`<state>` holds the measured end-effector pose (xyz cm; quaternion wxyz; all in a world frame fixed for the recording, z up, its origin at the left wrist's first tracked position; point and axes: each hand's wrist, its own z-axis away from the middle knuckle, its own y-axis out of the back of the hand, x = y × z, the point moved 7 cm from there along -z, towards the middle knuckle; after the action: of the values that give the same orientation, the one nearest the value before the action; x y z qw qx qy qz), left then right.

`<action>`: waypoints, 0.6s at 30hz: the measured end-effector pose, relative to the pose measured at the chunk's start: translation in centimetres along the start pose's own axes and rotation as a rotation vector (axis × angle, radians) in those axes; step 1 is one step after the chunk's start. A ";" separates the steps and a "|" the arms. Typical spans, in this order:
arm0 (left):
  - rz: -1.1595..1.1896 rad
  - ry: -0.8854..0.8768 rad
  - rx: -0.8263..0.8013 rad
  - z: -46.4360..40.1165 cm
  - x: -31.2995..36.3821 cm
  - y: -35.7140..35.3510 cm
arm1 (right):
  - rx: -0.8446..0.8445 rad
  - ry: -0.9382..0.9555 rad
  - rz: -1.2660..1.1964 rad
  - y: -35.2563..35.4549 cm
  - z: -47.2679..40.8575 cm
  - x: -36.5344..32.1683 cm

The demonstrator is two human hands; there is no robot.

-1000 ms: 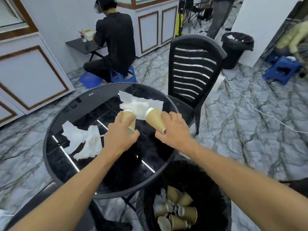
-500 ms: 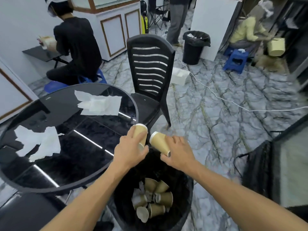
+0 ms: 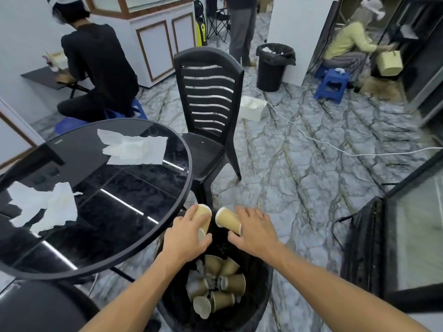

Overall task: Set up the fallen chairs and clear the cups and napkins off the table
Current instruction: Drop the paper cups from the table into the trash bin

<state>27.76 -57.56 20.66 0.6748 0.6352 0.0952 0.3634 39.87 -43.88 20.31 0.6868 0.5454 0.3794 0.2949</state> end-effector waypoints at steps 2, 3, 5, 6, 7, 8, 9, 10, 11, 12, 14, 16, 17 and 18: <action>-0.010 0.000 -0.013 0.0 -0.8 -1.0 | -0.030 0.008 -0.002 -1.0 0.1 -0.2; -0.014 -0.001 -0.021 0.0 -1.2 -1.6 | -0.039 0.008 -0.006 -1.5 0.2 -0.3; -0.007 -0.001 -0.026 0.0 -1.8 -2.3 | -0.047 -0.002 -0.027 -2.1 0.2 -0.4; 0.001 -0.004 -0.023 0.0 -2.1 -2.5 | -0.045 0.000 -0.033 -2.3 0.2 -0.5; 0.007 -0.011 -0.021 0.0 -2.2 -2.7 | -0.038 0.005 -0.031 -2.5 0.2 -0.7; 0.011 -0.019 -0.022 0.0 -2.4 -2.8 | -0.034 0.013 -0.026 -2.6 0.2 -0.9; 0.013 -0.025 -0.023 0.0 -2.5 -2.8 | -0.036 0.019 -0.023 -2.7 0.2 -1.1; 0.014 -0.030 -0.023 0.0 -2.7 -2.7 | -0.041 0.022 -0.023 -2.9 0.2 -1.3; 0.015 -0.033 -0.024 0.0 -2.8 -2.7 | -0.042 0.024 -0.024 -3.0 0.2 -1.5; 0.013 -0.034 -0.020 0.1 -2.9 -2.6 | -0.043 0.026 -0.025 -3.0 0.2 -1.7; 0.005 -0.030 -0.010 0.2 -3.1 -2.1 | -0.045 0.034 -0.035 -2.8 0.0 -2.0; 0.002 -0.027 -0.002 0.4 -3.3 -1.8 | -0.038 0.039 -0.049 -2.6 -0.2 -2.2; 0.007 -0.025 0.001 0.4 -3.4 -1.6 | -0.035 0.039 -0.053 -2.5 -0.2 -2.3; 0.015 -0.023 0.008 0.5 -3.5 -1.4 | -0.028 0.039 -0.053 -2.3 -0.3 -2.4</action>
<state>26.03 -60.04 18.30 0.6706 0.6427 0.0840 0.3608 38.28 -46.22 18.52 0.6941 0.5198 0.4029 0.2926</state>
